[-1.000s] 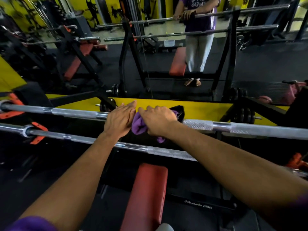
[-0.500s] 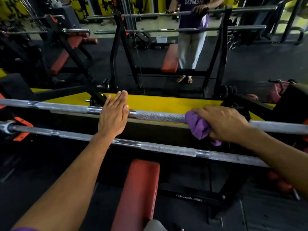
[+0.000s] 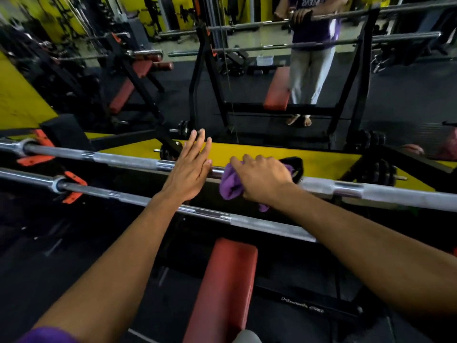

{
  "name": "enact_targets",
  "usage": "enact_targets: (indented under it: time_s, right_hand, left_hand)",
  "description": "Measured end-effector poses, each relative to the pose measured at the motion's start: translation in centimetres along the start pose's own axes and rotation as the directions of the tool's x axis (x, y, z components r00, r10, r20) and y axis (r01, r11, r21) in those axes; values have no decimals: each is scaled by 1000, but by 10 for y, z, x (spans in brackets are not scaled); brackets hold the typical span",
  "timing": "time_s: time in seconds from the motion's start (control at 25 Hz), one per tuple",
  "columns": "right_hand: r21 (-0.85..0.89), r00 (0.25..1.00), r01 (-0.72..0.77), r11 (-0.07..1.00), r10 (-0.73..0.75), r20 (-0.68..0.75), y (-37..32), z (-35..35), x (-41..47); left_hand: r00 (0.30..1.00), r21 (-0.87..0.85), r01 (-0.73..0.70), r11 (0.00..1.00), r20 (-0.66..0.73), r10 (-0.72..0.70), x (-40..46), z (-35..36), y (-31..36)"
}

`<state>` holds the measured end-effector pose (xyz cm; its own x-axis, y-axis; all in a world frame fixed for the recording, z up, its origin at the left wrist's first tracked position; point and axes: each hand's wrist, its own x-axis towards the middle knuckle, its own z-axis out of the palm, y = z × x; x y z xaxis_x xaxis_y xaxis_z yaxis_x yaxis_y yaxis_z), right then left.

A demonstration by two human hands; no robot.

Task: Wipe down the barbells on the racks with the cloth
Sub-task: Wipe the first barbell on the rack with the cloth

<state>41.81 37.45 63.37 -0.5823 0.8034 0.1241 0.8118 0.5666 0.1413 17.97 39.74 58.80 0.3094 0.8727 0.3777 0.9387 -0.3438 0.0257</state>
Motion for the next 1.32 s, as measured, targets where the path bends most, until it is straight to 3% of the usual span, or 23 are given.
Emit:
enact_targets:
  time_s: [0.08,0.16,0.2,0.36,0.48,0.56,0.6,0.64,0.68,0.72,0.76,0.8,0.88,1.0,1.2,1.32]
  right_hand:
    - [21,1000,18,1000,-17,-26,-18,1,18]
    - [-3,995,50,999,-50,-87,-20,7,21]
    - [-27,987,76,997,-80,-141,-17,13,15]
    - [-19,928,180,983,-176,-327,7,43,-37]
    - [165,908,275,947,-200,-368,13,65,-88]
    - [517,936,221,827,-31,-350,10,88,-119]
    - [778,958,111,618,143,-250,5,93,-134]
    - [971,934,0,239,347,-85,1,94,-145]
    - [968,850,-50,-246,499,170,3,91,-148]
    - [769,764,1,-640,497,412,7,84,-149]
    - [570,724,109,-814,458,516,15,78,-150]
    - [450,687,206,-869,455,566,27,74,-147]
    - [333,633,383,-862,507,585,54,62,-140]
    - [195,591,500,-844,497,635,65,50,-131]
    - [97,477,607,-789,459,750,63,36,-101]
    - [31,498,608,-794,411,764,45,35,-71]
  left_hand:
    - [989,24,150,988,6,-150,-7,-7,-25]
    - [919,32,394,918,16,-395,-18,-11,-45]
    - [891,31,452,892,34,-453,-23,-10,-50]
    - [867,-12,497,868,40,-496,-22,-5,-44]
    - [836,-38,549,835,16,-549,-21,-4,-40]
    - [826,-46,563,826,3,-563,-20,-3,-37]
    - [827,-49,562,826,-3,-563,-19,-3,-36]
    - [830,-49,557,829,-14,-558,-18,-1,-37]
    - [836,-45,547,836,-28,-548,-18,0,-39]
    - [841,-40,538,842,-41,-540,-18,2,-41]
    - [845,-36,531,847,-49,-532,-19,3,-44]
    - [848,-31,526,850,-53,-527,-20,3,-46]
    - [847,-31,527,849,-58,-528,-20,3,-44]
    - [840,-39,537,842,-57,-539,-19,2,-37]
    - [871,-28,491,871,19,-491,-22,-1,-47]
    - [861,-37,508,861,9,-508,-20,0,-49]
